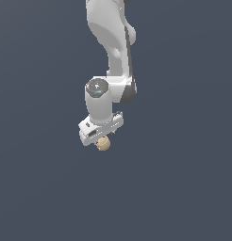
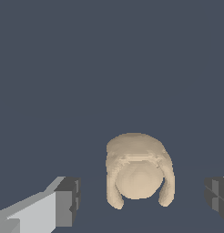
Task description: Pick up the object and move it to a goal position.
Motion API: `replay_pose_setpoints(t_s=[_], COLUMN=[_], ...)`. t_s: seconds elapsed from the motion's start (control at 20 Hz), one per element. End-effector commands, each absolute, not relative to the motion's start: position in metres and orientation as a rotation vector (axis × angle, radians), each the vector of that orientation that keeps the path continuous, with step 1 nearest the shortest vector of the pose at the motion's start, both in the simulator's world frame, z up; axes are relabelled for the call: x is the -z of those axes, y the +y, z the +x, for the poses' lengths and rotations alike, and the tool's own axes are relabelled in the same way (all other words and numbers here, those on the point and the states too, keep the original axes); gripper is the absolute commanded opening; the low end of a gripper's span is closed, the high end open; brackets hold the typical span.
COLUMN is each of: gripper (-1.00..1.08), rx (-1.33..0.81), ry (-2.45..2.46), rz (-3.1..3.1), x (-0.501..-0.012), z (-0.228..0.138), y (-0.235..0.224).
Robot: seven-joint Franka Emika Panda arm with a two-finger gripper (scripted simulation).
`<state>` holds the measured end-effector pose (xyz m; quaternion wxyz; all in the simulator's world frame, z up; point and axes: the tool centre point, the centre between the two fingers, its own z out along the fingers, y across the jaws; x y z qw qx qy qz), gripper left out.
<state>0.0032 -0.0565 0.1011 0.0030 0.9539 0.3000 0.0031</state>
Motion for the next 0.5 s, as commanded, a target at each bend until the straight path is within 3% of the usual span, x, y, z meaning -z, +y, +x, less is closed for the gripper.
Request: replay_pose_setpoints(t_s=[0.0, 0.45], gripper=[1.0, 1.0], rx=[-0.005, 0.0], ry=[0.983, 1.021], rz=[2.98, 2.971], x=[-0.0961, -0.0904], z=[0.0019, 0.0003], y=[-0.0591, -0.062])
